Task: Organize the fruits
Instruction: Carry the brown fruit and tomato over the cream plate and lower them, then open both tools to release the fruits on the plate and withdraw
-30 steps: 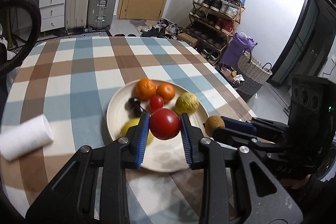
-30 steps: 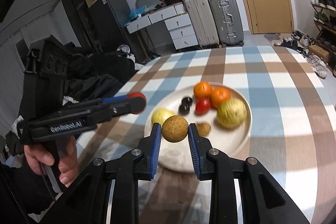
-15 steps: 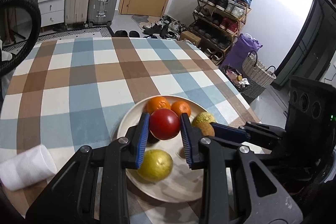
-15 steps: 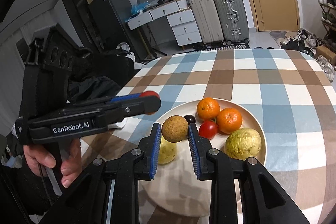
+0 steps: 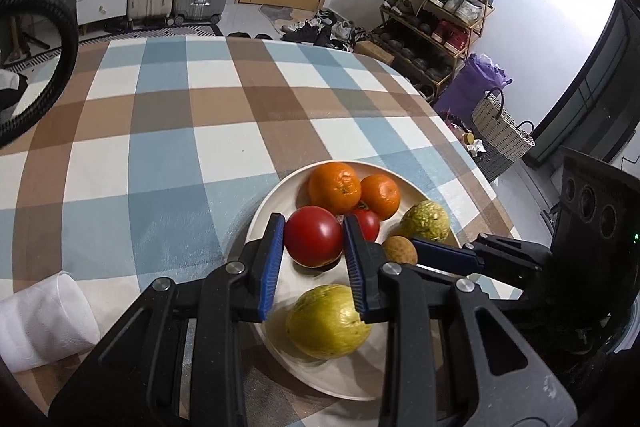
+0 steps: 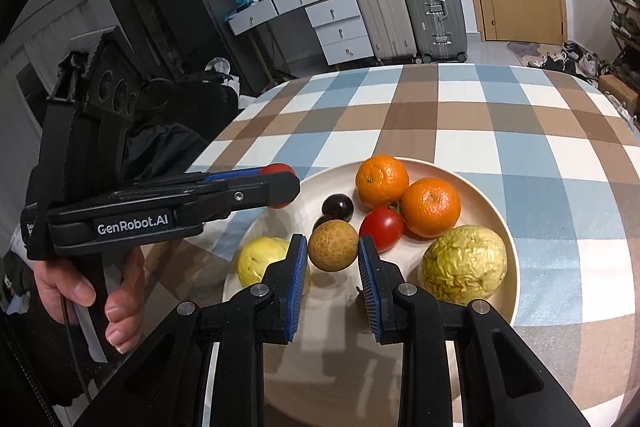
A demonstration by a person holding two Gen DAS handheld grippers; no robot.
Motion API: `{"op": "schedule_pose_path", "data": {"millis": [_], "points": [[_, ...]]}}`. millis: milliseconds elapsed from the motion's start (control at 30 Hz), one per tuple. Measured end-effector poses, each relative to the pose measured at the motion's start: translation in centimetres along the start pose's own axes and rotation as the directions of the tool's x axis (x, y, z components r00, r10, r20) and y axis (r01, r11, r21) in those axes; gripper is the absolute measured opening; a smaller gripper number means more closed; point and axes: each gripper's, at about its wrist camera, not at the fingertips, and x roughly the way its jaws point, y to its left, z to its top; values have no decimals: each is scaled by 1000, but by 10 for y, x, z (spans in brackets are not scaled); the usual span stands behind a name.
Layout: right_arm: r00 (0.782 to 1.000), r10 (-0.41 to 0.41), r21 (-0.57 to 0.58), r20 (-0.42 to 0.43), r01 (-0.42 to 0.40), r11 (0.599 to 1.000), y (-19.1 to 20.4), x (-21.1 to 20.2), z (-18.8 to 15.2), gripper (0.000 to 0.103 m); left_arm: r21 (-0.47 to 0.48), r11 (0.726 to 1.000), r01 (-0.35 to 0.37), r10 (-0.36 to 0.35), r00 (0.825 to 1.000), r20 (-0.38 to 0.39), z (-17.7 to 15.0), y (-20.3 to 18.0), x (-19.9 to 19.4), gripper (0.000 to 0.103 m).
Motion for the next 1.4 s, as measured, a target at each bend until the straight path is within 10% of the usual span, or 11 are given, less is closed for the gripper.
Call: {"op": "schedule_pose_path", "data": {"millis": [767,1133,1400], "points": [[1000,-18,62,17,16,998,-3,-9,-3,38,-32,999,-10,11,999,40,-3,-2,-12,28],[968,-69,61,240,56,997,13,-86,-6,74,-12,998,-65,66,981,182,-18,-38,-76,58],[915,-83,36,396,75,997,31,-146,-12,97,-30,991,-132,135,937,322,-31,-70,-130,87]]}}
